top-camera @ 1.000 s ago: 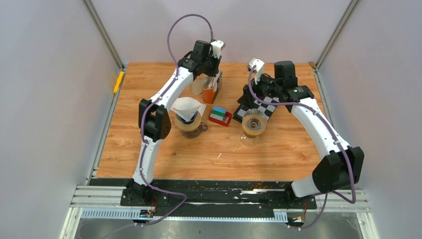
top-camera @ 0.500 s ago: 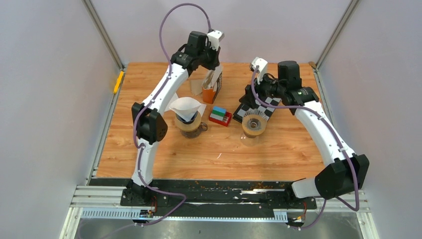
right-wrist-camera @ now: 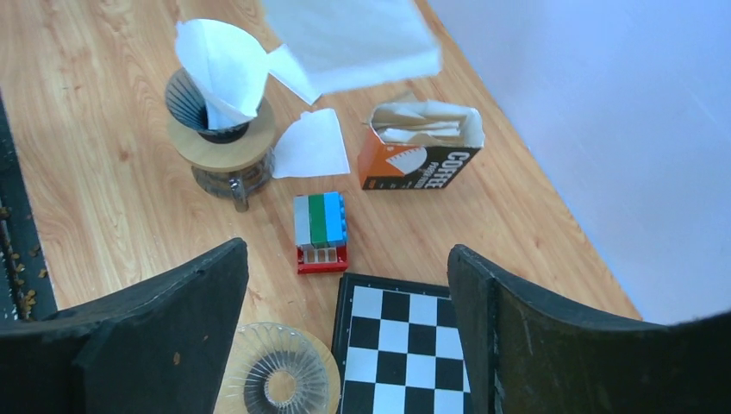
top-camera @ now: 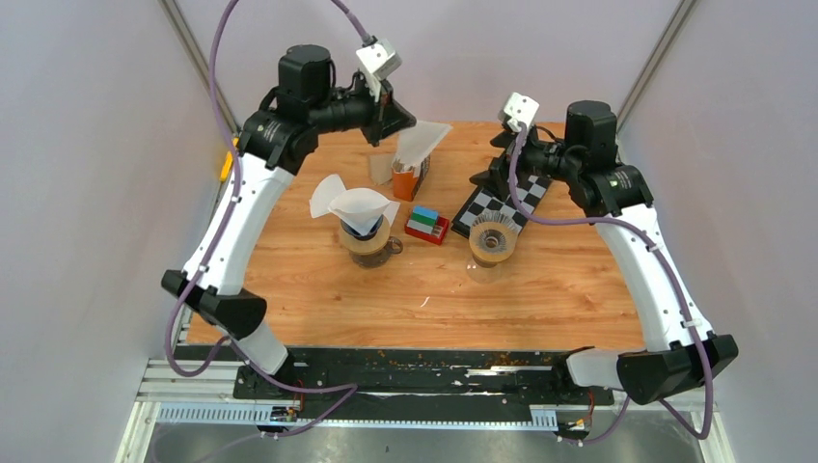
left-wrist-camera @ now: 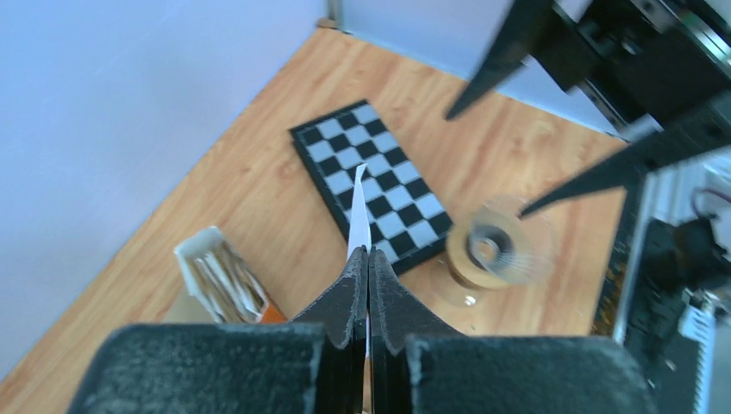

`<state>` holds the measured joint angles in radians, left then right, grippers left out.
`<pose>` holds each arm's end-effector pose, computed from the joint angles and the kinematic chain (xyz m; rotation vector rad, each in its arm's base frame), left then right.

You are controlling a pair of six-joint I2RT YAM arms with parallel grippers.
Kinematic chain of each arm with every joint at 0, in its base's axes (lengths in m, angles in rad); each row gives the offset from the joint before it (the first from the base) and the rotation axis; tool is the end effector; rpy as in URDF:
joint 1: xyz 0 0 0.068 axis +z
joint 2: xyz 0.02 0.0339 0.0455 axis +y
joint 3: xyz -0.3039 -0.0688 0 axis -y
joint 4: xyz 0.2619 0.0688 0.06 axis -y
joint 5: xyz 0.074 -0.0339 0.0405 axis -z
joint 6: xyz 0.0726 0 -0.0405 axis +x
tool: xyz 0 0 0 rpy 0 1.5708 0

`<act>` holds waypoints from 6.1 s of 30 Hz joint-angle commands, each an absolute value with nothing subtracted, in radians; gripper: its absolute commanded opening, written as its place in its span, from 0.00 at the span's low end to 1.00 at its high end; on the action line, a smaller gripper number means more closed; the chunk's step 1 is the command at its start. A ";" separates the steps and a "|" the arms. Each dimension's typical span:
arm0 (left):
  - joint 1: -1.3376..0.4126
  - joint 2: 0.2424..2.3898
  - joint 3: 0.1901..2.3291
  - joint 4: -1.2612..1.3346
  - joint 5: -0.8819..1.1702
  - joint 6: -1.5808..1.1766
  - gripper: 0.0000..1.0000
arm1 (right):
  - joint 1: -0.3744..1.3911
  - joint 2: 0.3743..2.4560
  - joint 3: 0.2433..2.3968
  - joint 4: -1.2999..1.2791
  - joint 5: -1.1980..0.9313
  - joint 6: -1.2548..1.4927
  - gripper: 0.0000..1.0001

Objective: Place the coffee filter in the dripper
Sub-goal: Pick up the coffee filter from the coffee filter holder, then place the coffee filter in the coffee dripper.

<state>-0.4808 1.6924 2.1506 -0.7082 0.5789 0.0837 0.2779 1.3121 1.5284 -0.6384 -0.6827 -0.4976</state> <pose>0.3325 -0.2183 0.5515 0.9040 1.6177 -0.8037 0.2798 0.1275 0.4687 -1.1114 1.5777 0.5307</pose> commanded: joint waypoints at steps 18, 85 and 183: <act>-0.616 1.417 1.811 -0.801 0.813 0.214 0.00 | 0.487 1.303 1.537 -0.812 -0.958 -0.658 0.77; -0.575 1.317 1.441 -0.527 0.963 0.166 0.62 | 0.311 1.215 1.428 -0.581 -1.198 -0.242 0.00; -0.625 1.457 1.481 -0.315 0.211 -0.742 0.00 | 0.764 1.451 1.601 -0.542 -0.001 -0.359 0.78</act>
<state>-0.6167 1.4536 1.4342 -0.3275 0.2237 -0.7300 0.7532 1.4479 1.5845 -0.5854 -0.0456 -0.3710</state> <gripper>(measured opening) 0.006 0.788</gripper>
